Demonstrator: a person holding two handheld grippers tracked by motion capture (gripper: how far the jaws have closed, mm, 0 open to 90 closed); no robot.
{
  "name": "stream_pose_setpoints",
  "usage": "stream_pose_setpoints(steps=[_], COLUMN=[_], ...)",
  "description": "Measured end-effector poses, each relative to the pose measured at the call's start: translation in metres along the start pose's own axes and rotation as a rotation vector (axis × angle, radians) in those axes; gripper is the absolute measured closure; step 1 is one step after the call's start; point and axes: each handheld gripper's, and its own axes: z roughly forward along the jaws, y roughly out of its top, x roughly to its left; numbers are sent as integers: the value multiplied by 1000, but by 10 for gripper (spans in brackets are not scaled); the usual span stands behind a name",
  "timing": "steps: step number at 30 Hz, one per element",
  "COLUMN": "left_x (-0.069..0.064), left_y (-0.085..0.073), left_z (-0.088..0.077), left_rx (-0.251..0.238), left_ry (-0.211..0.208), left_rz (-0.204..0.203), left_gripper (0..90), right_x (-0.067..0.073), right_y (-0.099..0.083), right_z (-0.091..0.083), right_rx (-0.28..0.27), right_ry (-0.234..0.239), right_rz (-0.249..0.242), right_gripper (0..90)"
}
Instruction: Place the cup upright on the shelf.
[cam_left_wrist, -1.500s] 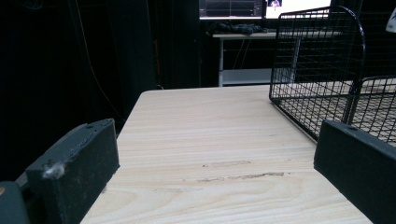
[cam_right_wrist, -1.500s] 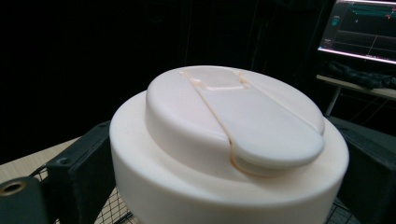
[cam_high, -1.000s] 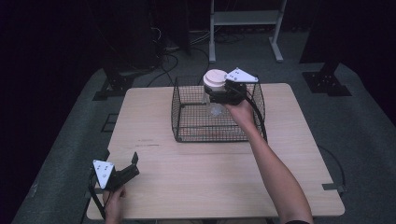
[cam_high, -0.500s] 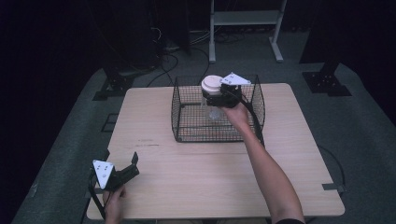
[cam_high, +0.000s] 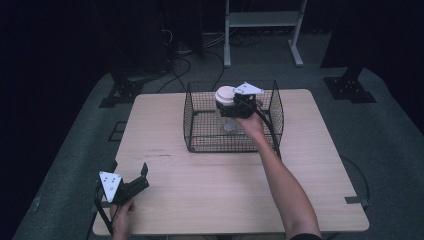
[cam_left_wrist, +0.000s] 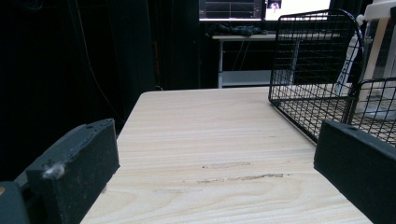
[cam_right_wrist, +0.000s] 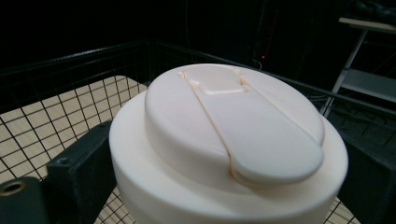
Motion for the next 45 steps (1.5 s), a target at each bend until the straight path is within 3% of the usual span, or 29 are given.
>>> stream_pose_setpoints(steps=[37,45], left_x=[0,0], left_y=[0,0], left_z=[1,1], left_rx=[5,3], left_ry=[7,6], left_rz=[0,-3], left_gripper=[0,0], right_x=[-7,-7], right_y=[2,5], right_z=[-8,-9], right_rx=[36,16], right_ry=[17,16], right_rz=[-40,-29], right_gripper=[35,26])
